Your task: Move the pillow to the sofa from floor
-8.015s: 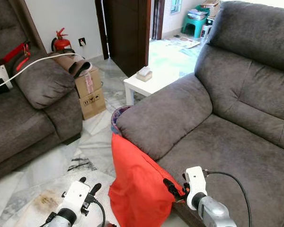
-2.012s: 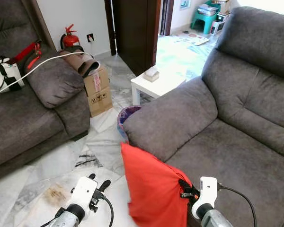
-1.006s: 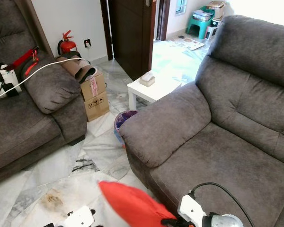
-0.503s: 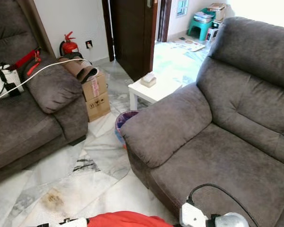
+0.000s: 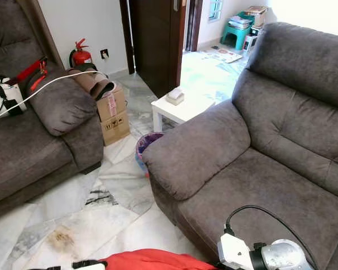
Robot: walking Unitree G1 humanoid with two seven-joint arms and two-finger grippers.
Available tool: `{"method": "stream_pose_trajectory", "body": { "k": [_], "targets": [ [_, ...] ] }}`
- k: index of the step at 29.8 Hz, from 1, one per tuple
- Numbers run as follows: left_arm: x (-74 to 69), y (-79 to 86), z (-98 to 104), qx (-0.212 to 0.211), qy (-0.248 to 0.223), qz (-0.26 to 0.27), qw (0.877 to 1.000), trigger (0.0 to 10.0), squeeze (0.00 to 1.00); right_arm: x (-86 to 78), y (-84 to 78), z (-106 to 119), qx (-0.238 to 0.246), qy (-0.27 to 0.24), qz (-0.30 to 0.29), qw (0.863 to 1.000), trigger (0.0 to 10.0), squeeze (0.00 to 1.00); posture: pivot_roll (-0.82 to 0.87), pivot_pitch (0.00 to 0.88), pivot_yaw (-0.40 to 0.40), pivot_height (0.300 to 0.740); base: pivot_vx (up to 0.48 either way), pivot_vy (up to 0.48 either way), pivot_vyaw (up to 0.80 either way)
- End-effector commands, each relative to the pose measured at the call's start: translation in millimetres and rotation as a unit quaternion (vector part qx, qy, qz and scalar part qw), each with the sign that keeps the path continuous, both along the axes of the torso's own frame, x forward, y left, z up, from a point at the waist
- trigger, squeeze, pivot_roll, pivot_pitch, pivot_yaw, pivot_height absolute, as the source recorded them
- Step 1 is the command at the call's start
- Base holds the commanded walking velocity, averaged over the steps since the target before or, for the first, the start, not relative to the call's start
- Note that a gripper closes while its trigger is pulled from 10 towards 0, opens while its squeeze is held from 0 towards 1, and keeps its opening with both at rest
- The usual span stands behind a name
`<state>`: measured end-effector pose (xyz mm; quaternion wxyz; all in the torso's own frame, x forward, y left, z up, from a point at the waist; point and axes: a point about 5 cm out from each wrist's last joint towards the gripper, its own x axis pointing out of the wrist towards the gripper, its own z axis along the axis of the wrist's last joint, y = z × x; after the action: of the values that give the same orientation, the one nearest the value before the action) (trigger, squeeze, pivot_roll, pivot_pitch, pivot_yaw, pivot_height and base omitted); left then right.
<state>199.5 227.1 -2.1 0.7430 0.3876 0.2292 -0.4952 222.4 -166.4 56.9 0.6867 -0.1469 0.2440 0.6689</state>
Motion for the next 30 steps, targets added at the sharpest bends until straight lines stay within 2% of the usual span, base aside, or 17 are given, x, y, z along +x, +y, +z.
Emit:
{"method": "stream_pose_trajectory", "body": {
  "k": [1,6,11,16,17,26,30],
  "targets": [
    [-1.1,6.5,1,0.003,0.007,0.004,1.0,10.0,1.0,1.0,9.0,16,0.041,-0.024,0.023,0.999,10.0,0.0,0.1,0.084,-0.004,0.74,0.0,0.0,0.0],
    [1.3,9.4,0,0.011,0.013,-0.005,1.0,10.0,1.0,1.5,10.8,34,0.055,-0.033,0.027,0.998,10.0,0.0,0.09,0.087,-0.006,0.74,0.0,0.0,0.0],
    [3.0,8.4,-5,0.011,0.015,-0.001,1.0,10.0,1.0,-5.2,9.9,53,0.063,-0.031,0.061,0.996,10.0,0.0,0.07,0.091,-0.014,0.74,0.0,0.0,0.0],
    [0.7,9.7,-9,0.024,0.023,-0.009,0.999,10.0,1.0,-8.6,8.7,61,0.06,-0.03,0.073,0.995,10.0,0.0,0.06,0.092,-0.018,0.74,0.0,0.0,0.0],
    [1.1,9.5,-9,0.023,0.023,-0.01,0.999,10.0,0.0,-9.1,8.4,63,0.06,-0.031,0.075,0.995,10.0,0.0,0.06,0.092,-0.02,0.74,0.0,0.0,0.0],
    [7.3,1.5,-9,0.013,0.005,-0.012,1.0,10.0,0.0,-7.8,5.4,77,0.064,-0.036,0.075,0.994,10.0,0.0,0.05,0.091,-0.035,0.74,0.0,0.0,0.0],
    [11.1,0.6,-10,0.014,0.0,-0.001,1.0,10.0,0.0,-12.7,7.5,83,0.078,-0.029,0.081,0.993,10.0,0.0,0.05,0.093,-0.039,0.74,0.0,0.0,0.0]
  ]
}}
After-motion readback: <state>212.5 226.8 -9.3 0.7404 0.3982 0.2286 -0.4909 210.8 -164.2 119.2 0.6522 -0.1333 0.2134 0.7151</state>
